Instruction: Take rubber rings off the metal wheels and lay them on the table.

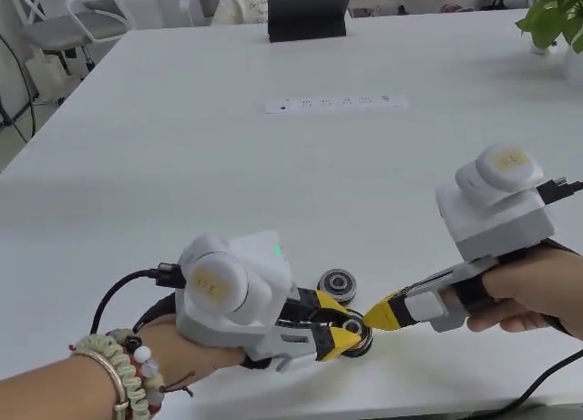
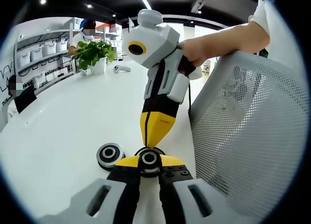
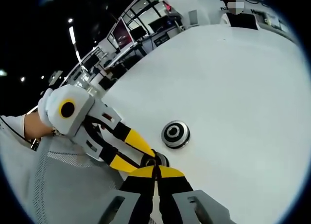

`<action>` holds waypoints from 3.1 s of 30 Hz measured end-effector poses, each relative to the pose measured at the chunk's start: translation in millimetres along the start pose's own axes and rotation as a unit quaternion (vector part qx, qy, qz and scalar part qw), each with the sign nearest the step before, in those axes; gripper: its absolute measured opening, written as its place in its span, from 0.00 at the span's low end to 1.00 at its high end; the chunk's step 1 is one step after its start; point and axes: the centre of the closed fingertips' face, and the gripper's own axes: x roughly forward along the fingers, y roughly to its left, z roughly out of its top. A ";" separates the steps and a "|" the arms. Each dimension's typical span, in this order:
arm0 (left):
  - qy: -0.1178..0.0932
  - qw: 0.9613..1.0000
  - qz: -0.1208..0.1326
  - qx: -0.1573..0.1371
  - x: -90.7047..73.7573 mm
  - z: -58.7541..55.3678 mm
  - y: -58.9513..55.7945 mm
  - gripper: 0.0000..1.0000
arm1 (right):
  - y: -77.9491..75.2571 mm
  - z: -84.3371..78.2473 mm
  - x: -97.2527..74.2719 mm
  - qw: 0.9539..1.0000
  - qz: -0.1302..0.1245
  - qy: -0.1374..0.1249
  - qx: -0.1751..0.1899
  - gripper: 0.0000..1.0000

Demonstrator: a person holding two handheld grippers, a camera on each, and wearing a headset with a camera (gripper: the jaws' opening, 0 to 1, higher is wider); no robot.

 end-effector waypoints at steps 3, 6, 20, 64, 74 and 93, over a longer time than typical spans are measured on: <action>0.006 1.000 -0.008 0.007 -1.8 0.1 -3.0 0.14 | -0.1 0.2 -0.2 1.000 -0.001 0.000 0.000 0.00; 0.005 1.000 -0.019 0.013 -3.1 6.7 -7.3 0.18 | -2.7 -0.6 -2.0 1.000 -0.005 0.002 0.000 0.00; -0.014 0.999 -0.045 0.026 -35.9 43.4 -8.8 0.38 | 7.8 5.9 -7.2 1.000 0.009 -0.007 -0.004 0.00; -0.037 0.975 0.179 -0.127 -208.2 -42.7 19.6 0.75 | 53.8 64.2 -33.2 0.992 0.035 -0.022 -0.115 0.00; -0.053 0.973 0.176 -0.139 -202.0 -37.4 14.8 0.87 | 64.9 71.9 -16.2 0.990 0.047 -0.017 -0.132 0.00; -0.066 0.972 0.176 -0.137 -197.6 -29.3 13.3 0.91 | 72.4 64.7 36.5 0.986 0.059 0.038 -0.151 0.00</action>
